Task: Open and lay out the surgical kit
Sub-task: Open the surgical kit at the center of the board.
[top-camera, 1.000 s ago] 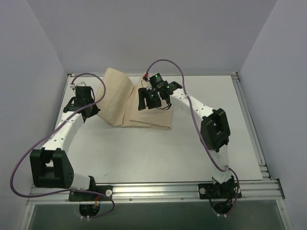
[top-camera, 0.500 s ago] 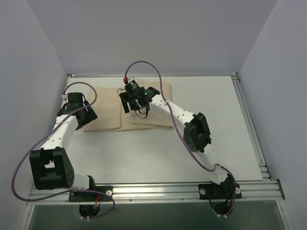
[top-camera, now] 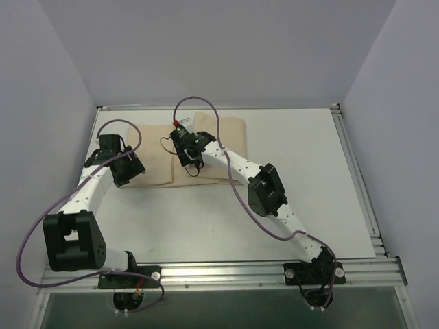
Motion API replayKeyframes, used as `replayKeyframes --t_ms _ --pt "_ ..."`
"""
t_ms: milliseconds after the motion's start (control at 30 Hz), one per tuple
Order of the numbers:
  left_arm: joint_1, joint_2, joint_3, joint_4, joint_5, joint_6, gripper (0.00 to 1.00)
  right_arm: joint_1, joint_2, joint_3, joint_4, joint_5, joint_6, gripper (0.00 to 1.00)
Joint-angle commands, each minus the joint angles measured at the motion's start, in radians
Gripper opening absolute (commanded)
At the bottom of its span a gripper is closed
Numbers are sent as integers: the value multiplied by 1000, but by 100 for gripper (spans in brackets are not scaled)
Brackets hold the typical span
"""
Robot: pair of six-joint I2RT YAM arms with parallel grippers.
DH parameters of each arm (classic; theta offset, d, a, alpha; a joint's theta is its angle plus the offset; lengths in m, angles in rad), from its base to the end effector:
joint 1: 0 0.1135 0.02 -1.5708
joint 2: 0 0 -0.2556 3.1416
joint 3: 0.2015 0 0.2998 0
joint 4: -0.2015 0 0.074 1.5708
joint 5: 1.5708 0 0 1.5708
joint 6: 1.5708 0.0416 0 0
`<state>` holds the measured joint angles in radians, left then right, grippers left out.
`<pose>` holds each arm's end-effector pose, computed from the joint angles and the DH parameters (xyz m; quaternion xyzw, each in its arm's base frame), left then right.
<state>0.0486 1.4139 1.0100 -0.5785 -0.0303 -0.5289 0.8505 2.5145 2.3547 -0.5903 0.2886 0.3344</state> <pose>0.3374 0.0177 0.2096 -0.2767 0.9161 -0.0549 0.2851 0.4111 0.4505 0.1983 -0.1761 0.8920 0.1111 0.4011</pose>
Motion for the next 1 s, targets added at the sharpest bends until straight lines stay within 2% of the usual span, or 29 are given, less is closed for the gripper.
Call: replayKeyframes --t_ms 0,200,433,533,667,900,933,967 --pt "-7 -13 -1 48 30 -16 73 15 20 61 -26 66 -9 55" --pt "-7 -7 -7 57 55 -16 73 16 47 87 -12 50 -17 50" --pt "-9 2 2 57 58 -6 73 16 73 114 -16 41 -21 22" --pt "-7 5 1 57 63 -5 73 15 83 121 -19 34 -20 20" --pt "-7 2 -4 58 66 -6 73 15 87 130 -23 43 -29 12" --pt "-7 10 7 58 86 -5 73 1 -40 129 9 77 -28 4" --pt "-7 17 12 58 96 -5 71 -13 -63 100 21 77 -28 0" --pt "-7 23 21 57 99 -5 69 -22 -86 80 24 80 -23 0"
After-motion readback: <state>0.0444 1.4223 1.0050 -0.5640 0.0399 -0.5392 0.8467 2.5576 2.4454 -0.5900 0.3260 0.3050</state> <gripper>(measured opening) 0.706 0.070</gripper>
